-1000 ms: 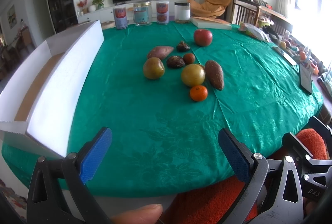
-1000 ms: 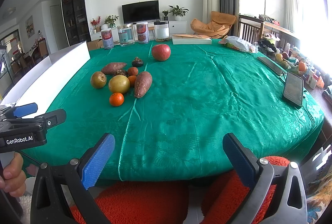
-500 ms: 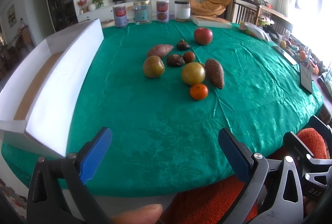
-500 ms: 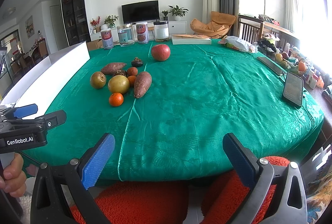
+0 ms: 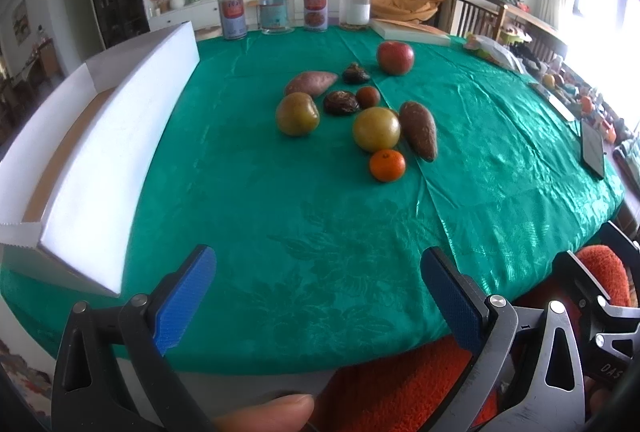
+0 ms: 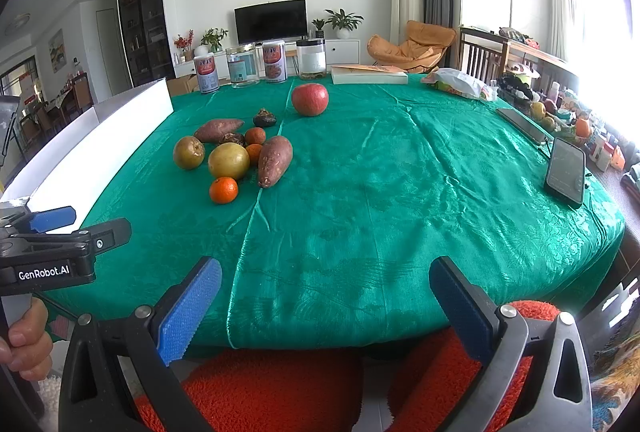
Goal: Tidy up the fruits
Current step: 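Reach the left gripper to the brown round fruit and close on it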
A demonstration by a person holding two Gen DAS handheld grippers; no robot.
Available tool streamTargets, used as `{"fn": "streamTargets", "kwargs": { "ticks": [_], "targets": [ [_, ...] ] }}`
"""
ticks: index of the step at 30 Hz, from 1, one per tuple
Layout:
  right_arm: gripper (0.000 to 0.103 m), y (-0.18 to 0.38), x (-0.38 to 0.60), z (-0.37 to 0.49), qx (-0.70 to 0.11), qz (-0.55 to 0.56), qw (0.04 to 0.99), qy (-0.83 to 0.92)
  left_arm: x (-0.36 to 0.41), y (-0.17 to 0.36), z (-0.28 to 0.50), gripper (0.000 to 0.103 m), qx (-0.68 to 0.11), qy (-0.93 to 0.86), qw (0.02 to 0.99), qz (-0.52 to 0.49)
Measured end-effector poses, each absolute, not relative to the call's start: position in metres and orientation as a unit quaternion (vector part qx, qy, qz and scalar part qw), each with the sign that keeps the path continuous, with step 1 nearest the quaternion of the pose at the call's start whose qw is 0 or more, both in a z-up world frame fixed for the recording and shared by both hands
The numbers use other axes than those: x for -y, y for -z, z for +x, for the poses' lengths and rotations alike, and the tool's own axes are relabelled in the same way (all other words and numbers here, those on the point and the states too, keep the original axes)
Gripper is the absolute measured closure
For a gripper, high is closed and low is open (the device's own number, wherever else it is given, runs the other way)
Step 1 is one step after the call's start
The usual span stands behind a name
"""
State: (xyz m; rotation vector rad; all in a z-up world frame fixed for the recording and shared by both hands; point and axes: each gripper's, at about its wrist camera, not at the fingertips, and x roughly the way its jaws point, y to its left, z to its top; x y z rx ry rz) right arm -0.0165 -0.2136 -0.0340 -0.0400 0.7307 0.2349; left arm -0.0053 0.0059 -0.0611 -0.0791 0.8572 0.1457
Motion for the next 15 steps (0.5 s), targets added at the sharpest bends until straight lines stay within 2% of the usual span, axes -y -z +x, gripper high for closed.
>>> {"fn": "streamTargets", "kwargs": {
  "ticks": [11,15],
  "targets": [
    [0.0,0.037,0.214,-0.008,-0.362,-0.016,0.924,-0.12,-0.009,0.075,0.013,0.001,-0.434,-0.061,0.899,-0.022],
    [0.0,0.05,0.204,0.026,-0.395,-0.026,0.909,-0.131,-0.013,0.094,0.032,0.001,-0.456,-0.056,0.888,-0.019]
  ]
}}
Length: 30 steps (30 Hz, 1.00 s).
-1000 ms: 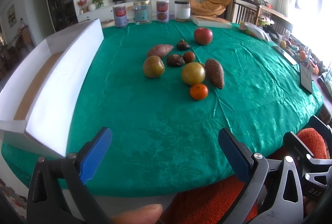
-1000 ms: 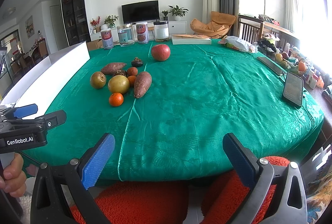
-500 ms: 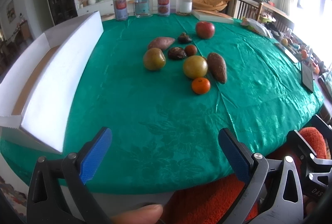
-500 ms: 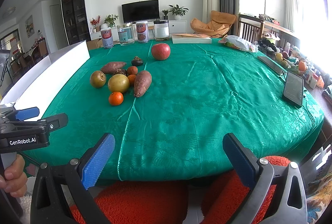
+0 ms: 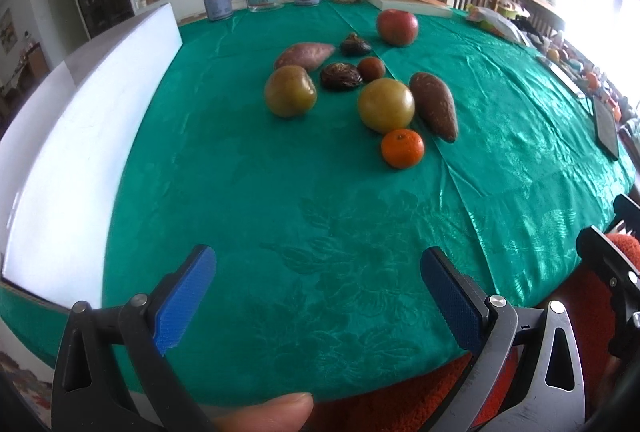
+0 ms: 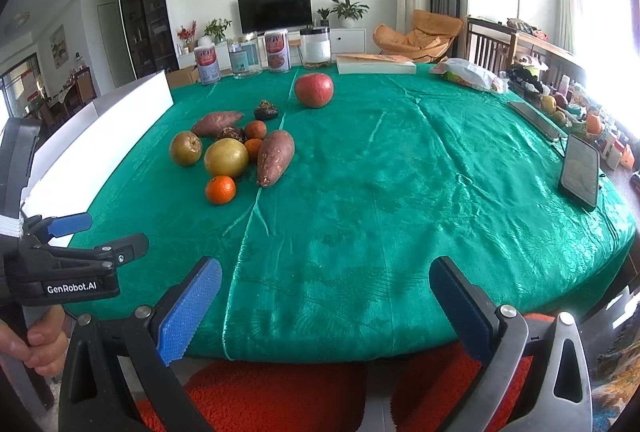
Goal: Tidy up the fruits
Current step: 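Reach the left gripper to the brown round fruit and close on it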
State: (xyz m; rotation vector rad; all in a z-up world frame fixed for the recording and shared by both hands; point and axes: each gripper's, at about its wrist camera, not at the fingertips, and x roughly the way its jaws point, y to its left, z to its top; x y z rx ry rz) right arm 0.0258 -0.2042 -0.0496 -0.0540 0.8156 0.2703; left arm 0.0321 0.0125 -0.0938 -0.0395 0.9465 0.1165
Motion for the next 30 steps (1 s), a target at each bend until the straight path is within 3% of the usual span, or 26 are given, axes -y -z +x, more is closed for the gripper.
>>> {"fn": "streamTargets", "kwargs": {
  "ticks": [7,30],
  "targets": [
    [0.0,0.091,0.208,0.059,-0.456,-0.011,0.883,-0.11,-0.016,0.115,0.05,0.001,-0.475,-0.058,0.878,-0.018],
    [0.0,0.105,0.196,0.059,-0.443,-0.043,0.891,-0.093,-0.021,0.125,0.049,0.0,-0.467,-0.063,0.881,-0.034]
  ]
}}
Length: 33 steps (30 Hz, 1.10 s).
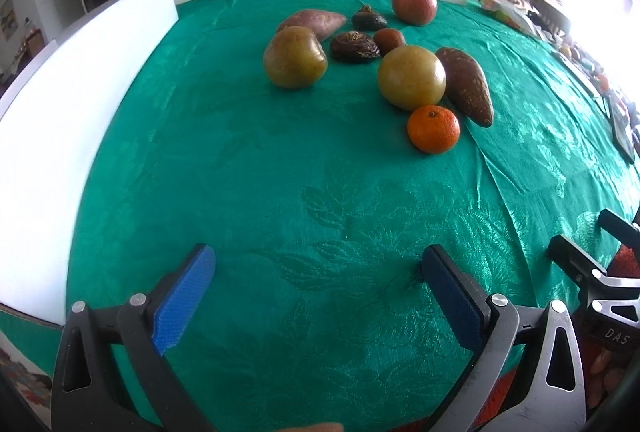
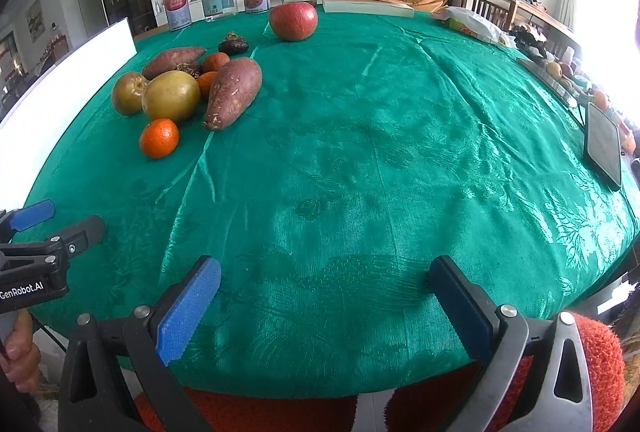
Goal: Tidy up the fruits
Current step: 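Reach the left gripper to the brown round fruit and close on it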
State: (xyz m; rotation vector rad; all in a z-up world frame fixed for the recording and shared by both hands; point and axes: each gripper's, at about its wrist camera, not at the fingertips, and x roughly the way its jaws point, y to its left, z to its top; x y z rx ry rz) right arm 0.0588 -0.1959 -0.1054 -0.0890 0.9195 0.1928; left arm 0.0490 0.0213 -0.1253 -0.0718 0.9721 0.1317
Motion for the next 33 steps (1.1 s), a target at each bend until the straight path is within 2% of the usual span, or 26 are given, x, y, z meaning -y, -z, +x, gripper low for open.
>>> {"fn": "streamTargets", "kwargs": {
  "ticks": [14,19,24,27,33],
  "targets": [
    [0.0,0.105,0.198,0.054,-0.447,-0.053,0.889,-0.088,-0.024,0.126,0.045,0.0,-0.461,-0.045,0.886,-0.029],
    [0.0,0.105,0.199,0.053,-0.445,-0.051,0.89,-0.088,-0.031,0.121,0.054,0.001,-0.484,-0.023,0.874,-0.033],
    [0.0,0.105,0.199,0.052,-0.444,-0.051,0.89,-0.087,-0.069,0.087,0.085,0.001,-0.444,-0.005,0.887,-0.126],
    [0.0,0.105,0.199,0.052,-0.445,-0.051,0.89,-0.087,-0.08,0.072,0.114,0.001,-0.419,-0.007,0.899,-0.129],
    [0.0,0.105,0.2,0.052,-0.446,-0.05,0.89,-0.084,-0.084,0.099,0.177,0.003,-0.463,0.005,0.874,-0.145]
  ]
}}
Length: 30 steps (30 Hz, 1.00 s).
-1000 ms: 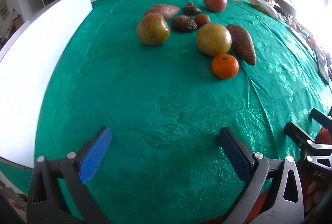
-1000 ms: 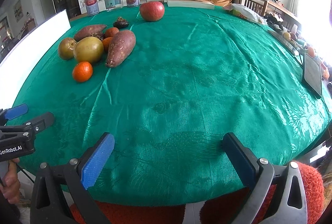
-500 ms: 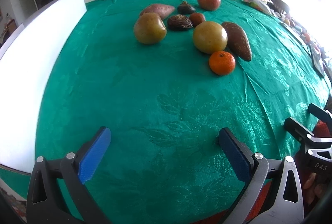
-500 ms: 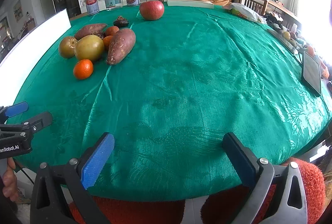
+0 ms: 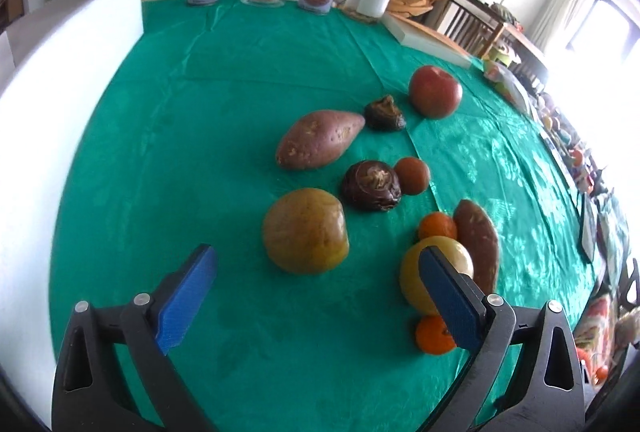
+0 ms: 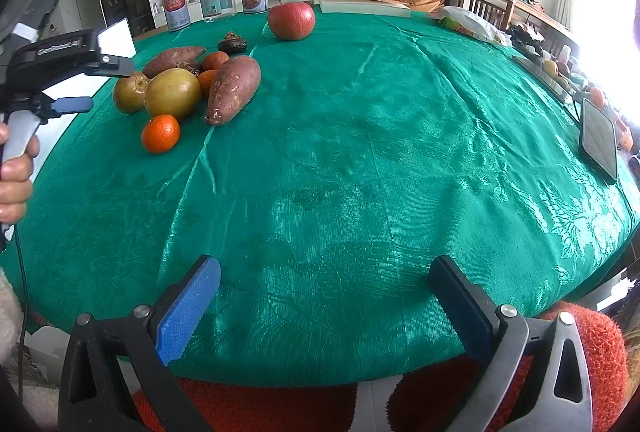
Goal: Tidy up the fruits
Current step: 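Reach the left gripper to the brown round fruit and close on it, then lift the brown fruit with the left gripper while the right gripper grasps a small orange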
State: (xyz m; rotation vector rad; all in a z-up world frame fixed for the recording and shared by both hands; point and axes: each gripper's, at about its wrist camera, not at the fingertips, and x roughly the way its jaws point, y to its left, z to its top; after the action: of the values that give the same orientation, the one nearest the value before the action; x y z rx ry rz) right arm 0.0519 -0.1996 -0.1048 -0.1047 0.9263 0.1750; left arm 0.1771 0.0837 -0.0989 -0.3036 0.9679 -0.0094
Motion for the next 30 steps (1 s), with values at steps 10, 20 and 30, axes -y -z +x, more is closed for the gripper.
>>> {"fn": "streamTargets", "kwargs": {
  "ticks": [10,20,30],
  "targets": [
    [0.0,0.105,0.199,0.054,-0.446,-0.045,0.89,-0.079,-0.098,0.106,0.162,0.053,-0.452,-0.002,0.879,-0.153],
    [0.027,0.093,0.157,0.078,-0.486,0.072,0.836,-0.244,-0.101,0.091,0.082,0.053,-0.449,0.024,0.88,-0.152],
    [0.054,0.098,0.072,0.133,-0.458,0.006,0.863,-0.212,-0.112,0.078,0.045,0.053,-0.436,0.025,0.885,-0.161]
  ]
}}
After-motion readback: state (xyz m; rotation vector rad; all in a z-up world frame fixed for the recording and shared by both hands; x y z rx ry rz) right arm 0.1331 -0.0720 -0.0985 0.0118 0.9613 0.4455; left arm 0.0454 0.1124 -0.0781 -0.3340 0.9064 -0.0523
